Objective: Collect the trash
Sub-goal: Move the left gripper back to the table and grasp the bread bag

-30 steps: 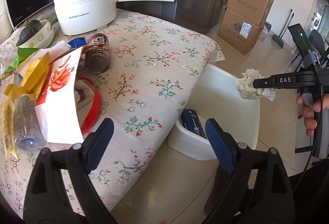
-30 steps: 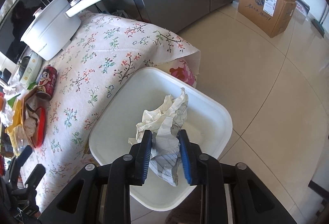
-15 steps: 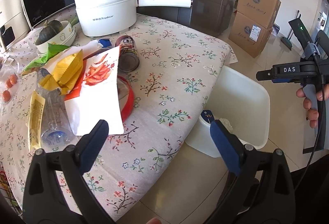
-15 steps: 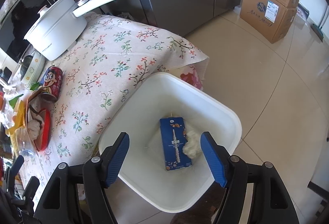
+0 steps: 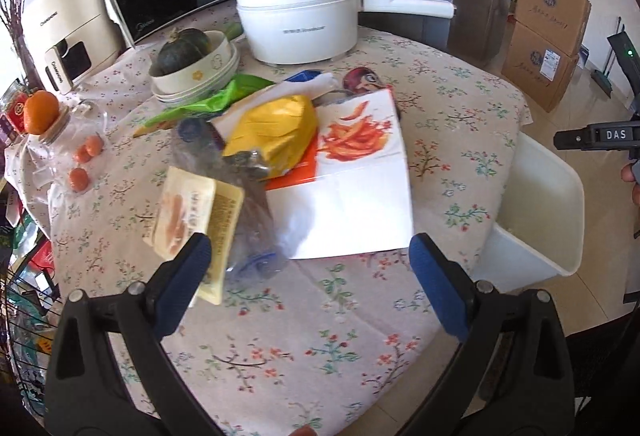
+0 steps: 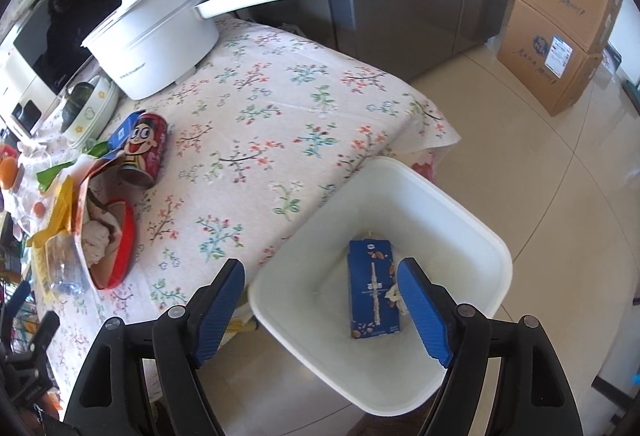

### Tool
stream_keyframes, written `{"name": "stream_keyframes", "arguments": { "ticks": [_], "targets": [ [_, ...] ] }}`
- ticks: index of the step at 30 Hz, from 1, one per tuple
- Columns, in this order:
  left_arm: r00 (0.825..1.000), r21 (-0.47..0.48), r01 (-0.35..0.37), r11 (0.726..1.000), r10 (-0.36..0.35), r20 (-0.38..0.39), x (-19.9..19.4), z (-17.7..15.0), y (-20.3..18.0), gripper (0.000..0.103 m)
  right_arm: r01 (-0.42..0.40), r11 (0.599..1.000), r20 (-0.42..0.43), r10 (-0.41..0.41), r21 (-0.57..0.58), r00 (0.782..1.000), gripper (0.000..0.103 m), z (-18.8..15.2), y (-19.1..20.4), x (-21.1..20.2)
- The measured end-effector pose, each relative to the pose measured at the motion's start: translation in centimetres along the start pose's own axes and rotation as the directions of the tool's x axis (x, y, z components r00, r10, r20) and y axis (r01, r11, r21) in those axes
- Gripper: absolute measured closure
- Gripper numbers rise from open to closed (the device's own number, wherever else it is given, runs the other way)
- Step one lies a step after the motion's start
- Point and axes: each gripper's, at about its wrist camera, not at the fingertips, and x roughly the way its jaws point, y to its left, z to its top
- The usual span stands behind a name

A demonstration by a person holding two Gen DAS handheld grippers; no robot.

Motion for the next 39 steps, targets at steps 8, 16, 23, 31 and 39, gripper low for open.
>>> {"name": "stream_keyframes", "arguments": {
  "ticks": [8,16,23,31,39],
  "targets": [
    [0.999,-0.096,-0.037,0.995,0.034,-0.040,1.9,-1.5,5.6,0.004,-0.045,0.997,0.004,0.045,-0.060,0.999,0.022,0.2,4.9,-0.1],
    [0.991,-0.055,-0.073,0.996,0.067,-0.114,4.7,-3.4,6.7,0.004,-0.086,0.989,-0.012,0.085,-0.124,0.996,0.022,-0.6,9.1,-0.2],
    [0.992,-0.045,-0.094,0.995,0.090,-0.086,5.3,-3.5,7.5,0.014,-0.047,0.979,0.014,0.050,-0.198,0.999,0.022,-1.2,11.5,-0.3],
    [0.993,0.005,-0.064,0.998,0.065,-0.094,5.5,-3.4,6.8,0.046,-0.058,0.971,0.008,0.062,-0.230,0.998,0.022,-1.7,13.1,-0.1],
    [0.995,-0.033,-0.057,0.998,0.054,-0.086,4.3,-3.6,8.3,0.071,-0.053,0.967,0.003,0.055,-0.250,0.998,0.022,-1.9,14.1,0.3]
  ]
}}
